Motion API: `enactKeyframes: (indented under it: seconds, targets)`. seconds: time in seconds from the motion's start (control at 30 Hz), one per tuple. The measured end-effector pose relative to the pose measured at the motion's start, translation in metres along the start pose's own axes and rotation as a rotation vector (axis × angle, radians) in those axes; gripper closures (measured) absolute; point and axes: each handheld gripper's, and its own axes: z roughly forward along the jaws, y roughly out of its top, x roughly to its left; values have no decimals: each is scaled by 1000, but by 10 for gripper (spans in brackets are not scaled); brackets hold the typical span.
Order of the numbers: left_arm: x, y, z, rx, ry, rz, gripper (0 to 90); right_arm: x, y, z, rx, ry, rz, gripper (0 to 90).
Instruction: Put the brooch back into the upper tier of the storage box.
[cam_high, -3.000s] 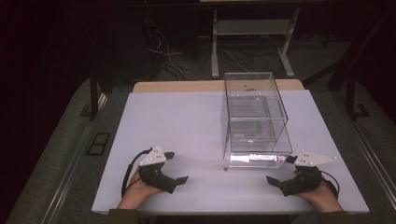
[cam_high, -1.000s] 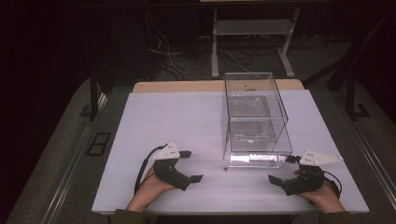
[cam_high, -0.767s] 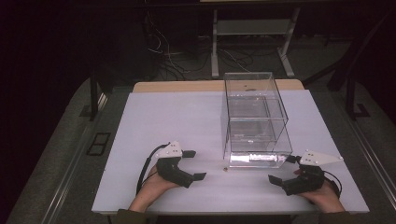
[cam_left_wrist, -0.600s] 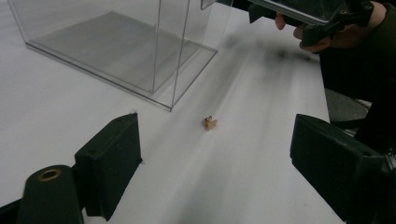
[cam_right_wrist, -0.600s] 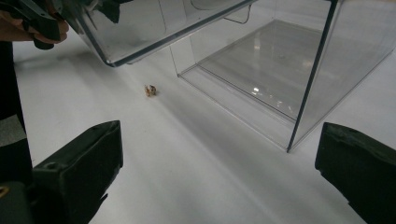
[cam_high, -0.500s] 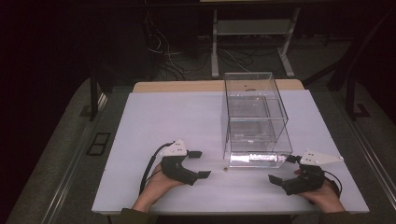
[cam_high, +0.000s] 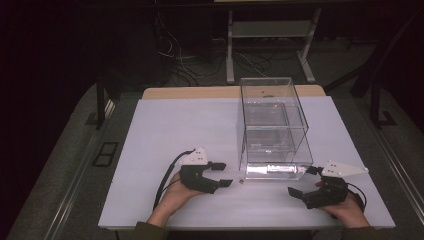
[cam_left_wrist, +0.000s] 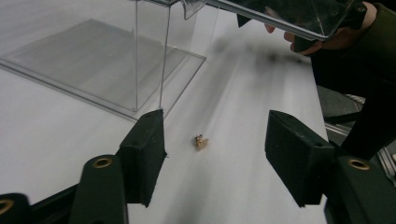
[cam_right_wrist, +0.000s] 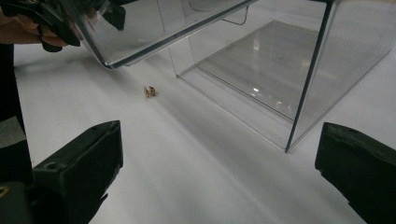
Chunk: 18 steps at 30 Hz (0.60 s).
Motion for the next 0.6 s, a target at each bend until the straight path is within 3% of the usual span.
enactKeyframes:
  seconds: [0.6]
  targets:
    - [1,7,26,59,-29,33,542,-1,0,0,-3,-1,7,8]
